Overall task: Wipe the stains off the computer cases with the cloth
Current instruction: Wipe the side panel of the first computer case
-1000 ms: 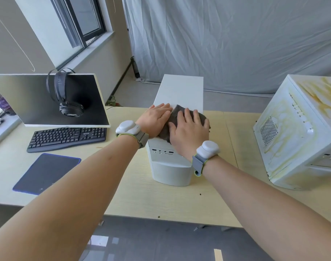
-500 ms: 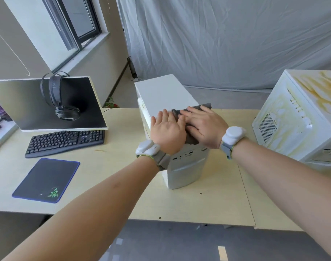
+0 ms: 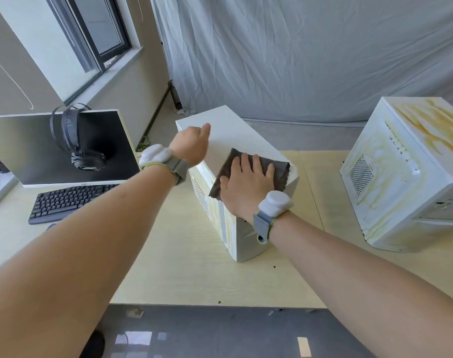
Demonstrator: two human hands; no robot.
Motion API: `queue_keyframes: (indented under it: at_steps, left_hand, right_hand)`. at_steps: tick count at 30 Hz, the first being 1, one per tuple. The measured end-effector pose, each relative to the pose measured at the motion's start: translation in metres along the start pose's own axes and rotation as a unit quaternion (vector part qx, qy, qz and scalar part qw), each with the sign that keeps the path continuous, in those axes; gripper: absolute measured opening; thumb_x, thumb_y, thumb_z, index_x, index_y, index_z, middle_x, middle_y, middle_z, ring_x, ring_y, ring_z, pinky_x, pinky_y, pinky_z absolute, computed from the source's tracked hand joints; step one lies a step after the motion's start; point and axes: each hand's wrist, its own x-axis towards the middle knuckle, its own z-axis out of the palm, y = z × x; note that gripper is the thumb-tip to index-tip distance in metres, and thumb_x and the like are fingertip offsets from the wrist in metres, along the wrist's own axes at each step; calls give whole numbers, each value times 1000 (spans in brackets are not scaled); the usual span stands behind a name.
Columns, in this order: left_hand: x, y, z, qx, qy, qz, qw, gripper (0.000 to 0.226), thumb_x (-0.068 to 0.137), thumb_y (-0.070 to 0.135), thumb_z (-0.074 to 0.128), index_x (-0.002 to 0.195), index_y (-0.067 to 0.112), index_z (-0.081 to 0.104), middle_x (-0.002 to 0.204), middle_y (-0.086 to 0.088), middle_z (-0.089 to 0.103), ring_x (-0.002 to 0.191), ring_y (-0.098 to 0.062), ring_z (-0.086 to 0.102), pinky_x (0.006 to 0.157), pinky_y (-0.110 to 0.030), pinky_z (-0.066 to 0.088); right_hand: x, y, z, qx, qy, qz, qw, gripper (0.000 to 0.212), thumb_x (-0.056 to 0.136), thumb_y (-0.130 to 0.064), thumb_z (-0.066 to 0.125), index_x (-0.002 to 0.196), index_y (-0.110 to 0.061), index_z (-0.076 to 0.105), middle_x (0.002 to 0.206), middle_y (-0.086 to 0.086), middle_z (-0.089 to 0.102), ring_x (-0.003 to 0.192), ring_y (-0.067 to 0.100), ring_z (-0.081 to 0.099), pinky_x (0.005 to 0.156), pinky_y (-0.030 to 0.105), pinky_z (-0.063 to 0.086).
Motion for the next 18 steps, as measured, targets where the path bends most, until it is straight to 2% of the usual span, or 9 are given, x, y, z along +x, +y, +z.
queue_keyframes:
  at_steps: [2, 3, 8, 13, 16, 18]
  left_hand:
    - [14, -12, -12, 30, -2, 4, 1000, 49, 108, 33, 22, 74, 7, 46, 85, -18, 56, 95, -42, 56, 76, -41, 40]
    - [24, -17, -15, 38, -8, 9, 999, 44, 108, 28, 22, 72, 9, 38, 81, -18, 52, 93, -43, 55, 75, -42, 39]
    - [58, -35, -21, 46, -33, -8, 998, 43, 107, 25, 23, 93, -3, 52, 102, -27, 60, 98, -43, 56, 85, -46, 44]
    - [94, -43, -12, 75, -70, -11, 995, 32, 103, 22, 22, 97, 3, 48, 109, -22, 57, 92, -35, 49, 80, -40, 39]
    - [115, -46, -7, 83, -63, -13, 994, 44, 101, 38, 22, 107, 7, 52, 106, -14, 55, 97, -34, 50, 83, -40, 40]
    - [122, -43, -3, 100, -65, -5, 993, 51, 92, 40, 16, 112, 9, 51, 107, -14, 55, 98, -34, 47, 84, -42, 39]
  right_hand:
    - [1, -3, 0, 5, 6, 6, 1000, 64, 103, -45, 24, 159, -14, 21, 167, 5, 19, 154, 30, 9, 120, 60, 9]
    - [3, -4, 1, 6, 9, 11, 1000, 64, 102, -43, 24, 159, -14, 22, 167, 4, 19, 154, 29, 9, 120, 60, 9]
    - [2, -10, 0, 32, 7, 43, 999, 63, 100, -39, 22, 159, -17, 22, 168, 1, 17, 155, 28, 7, 121, 61, 7]
    - [4, -14, 5, 25, 36, 63, 997, 62, 98, -43, 21, 155, -20, 31, 165, -2, 26, 153, 25, 16, 119, 61, 12]
    - [5, -14, 6, 17, 47, 71, 996, 68, 94, -46, 14, 153, -22, 37, 163, -4, 32, 152, 23, 21, 119, 60, 15]
    - [4, -13, 6, 8, 48, 70, 996, 70, 92, -47, 11, 153, -23, 37, 163, -5, 32, 152, 22, 22, 119, 59, 16]
